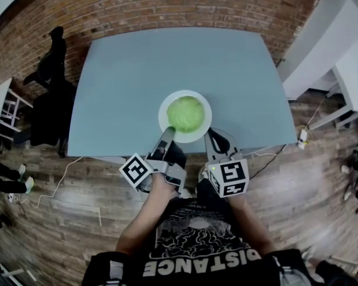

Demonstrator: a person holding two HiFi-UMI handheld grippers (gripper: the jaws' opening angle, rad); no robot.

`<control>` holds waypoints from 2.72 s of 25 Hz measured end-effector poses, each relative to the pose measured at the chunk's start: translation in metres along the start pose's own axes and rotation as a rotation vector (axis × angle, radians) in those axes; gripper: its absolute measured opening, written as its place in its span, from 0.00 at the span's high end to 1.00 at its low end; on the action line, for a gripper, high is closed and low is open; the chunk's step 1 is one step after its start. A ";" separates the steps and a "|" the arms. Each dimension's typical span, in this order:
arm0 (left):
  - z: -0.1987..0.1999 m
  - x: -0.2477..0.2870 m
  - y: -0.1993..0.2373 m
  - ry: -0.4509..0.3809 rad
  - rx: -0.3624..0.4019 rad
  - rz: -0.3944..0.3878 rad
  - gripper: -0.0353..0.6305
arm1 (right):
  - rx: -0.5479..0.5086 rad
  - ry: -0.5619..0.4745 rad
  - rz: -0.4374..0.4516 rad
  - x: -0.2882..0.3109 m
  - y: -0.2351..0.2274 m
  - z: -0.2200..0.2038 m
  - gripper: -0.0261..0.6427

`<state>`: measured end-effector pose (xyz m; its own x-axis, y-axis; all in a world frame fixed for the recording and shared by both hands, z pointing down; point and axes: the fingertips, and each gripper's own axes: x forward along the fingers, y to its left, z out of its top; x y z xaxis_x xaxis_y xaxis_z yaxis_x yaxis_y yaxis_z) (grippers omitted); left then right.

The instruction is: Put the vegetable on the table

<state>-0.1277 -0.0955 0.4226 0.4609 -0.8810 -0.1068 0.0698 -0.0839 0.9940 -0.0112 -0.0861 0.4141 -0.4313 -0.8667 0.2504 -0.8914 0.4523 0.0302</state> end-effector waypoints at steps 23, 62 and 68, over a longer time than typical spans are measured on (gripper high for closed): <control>0.034 0.062 0.029 -0.050 0.013 0.046 0.93 | 0.012 0.007 0.044 0.072 -0.043 -0.002 0.95; 0.064 0.174 0.173 0.011 0.056 0.318 0.92 | 0.086 0.128 0.063 0.167 -0.128 -0.033 0.95; 0.071 0.180 0.193 0.028 0.073 0.358 0.92 | 0.092 0.148 0.054 0.173 -0.132 -0.042 0.95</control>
<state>-0.0941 -0.3031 0.5968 0.4688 -0.8476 0.2485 -0.1635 0.1933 0.9674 0.0373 -0.2868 0.4938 -0.4601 -0.7980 0.3892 -0.8791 0.4708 -0.0740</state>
